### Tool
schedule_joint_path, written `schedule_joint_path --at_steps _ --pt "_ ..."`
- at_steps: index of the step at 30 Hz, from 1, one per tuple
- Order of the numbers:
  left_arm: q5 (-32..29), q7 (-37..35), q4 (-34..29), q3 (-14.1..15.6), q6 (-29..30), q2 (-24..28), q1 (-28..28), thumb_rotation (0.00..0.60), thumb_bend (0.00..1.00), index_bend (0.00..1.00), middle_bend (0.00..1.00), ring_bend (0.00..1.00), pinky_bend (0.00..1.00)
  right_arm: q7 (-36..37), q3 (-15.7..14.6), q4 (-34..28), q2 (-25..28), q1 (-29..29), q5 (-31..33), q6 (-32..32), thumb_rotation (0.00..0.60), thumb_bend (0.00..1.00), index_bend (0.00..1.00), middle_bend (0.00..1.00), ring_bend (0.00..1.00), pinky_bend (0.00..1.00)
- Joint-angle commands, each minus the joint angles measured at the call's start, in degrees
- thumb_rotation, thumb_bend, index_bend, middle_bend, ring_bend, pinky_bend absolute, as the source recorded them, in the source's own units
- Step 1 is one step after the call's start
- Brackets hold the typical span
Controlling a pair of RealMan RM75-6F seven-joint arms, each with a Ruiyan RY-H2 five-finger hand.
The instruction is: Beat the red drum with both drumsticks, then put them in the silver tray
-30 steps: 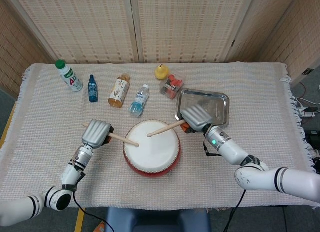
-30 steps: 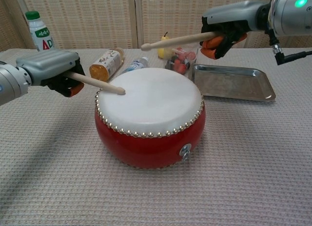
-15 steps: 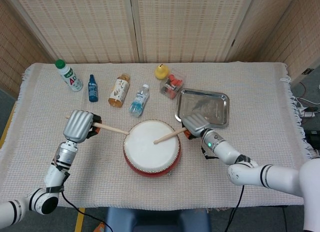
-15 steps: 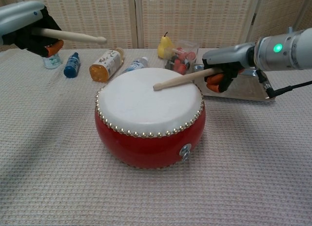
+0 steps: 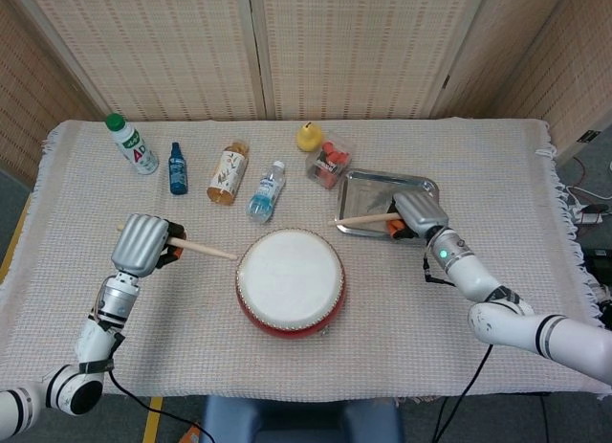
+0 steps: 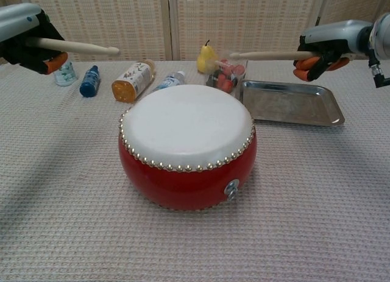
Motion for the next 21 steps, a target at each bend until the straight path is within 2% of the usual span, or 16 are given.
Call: schedule_joint_path --at_steps 1,6,11,14,17,19,21 --pt "0.24 -0.05 -0.31 0.37 0.18 0.22 0.39 0.600 0.98 0.98 1.00 1.00 1.00 2.44 -0.66 10.89 -4.52 -0.84 3.03 -4.48 0.600 1.00 1.00 0.97 1.00 1.00" --pt "-0.16 -0.17 -0.38 0.53 -0.21 0.59 0.74 0.600 0.98 0.98 1.00 1.00 1.00 4.23 -0.32 24.46 -11.87 -0.75 2.92 -8.65 0.600 0.96 1.00 0.97 1.00 1.00" --pt "-0.37 -0.02 -0.40 0.60 -0.45 0.85 0.93 0.600 0.98 0.98 1.00 1.00 1.00 7.12 1.58 34.91 -17.77 -0.75 1.31 -11.43 0.600 0.83 1.00 0.94 0.97 1.00" --pt "-0.57 0.07 -0.48 0.61 -0.58 1.04 1.06 0.600 0.98 0.98 1.00 1.00 1.00 9.23 3.04 38.93 -20.15 -0.63 -0.91 -12.51 0.600 0.71 1.00 0.87 0.85 0.97" --pt "-0.74 0.03 -0.51 0.60 -0.71 1.20 1.17 0.600 0.98 0.98 1.00 1.00 1.00 10.80 3.92 42.16 -21.96 -0.39 -3.23 -13.79 0.600 0.60 1.00 0.78 0.72 0.86" --pt "-0.76 -0.04 -0.48 0.63 -0.76 1.25 1.26 0.600 0.98 0.98 1.00 1.00 1.00 11.57 4.39 44.32 -23.28 -0.18 -4.65 -14.34 0.600 0.52 0.95 0.71 0.64 0.75" --pt "-0.76 -0.15 -0.43 0.65 -0.80 1.29 1.33 0.600 0.98 0.98 1.00 1.00 1.00 12.33 4.86 45.91 -24.42 -0.03 -5.82 -14.50 0.600 0.45 0.88 0.65 0.57 0.69"
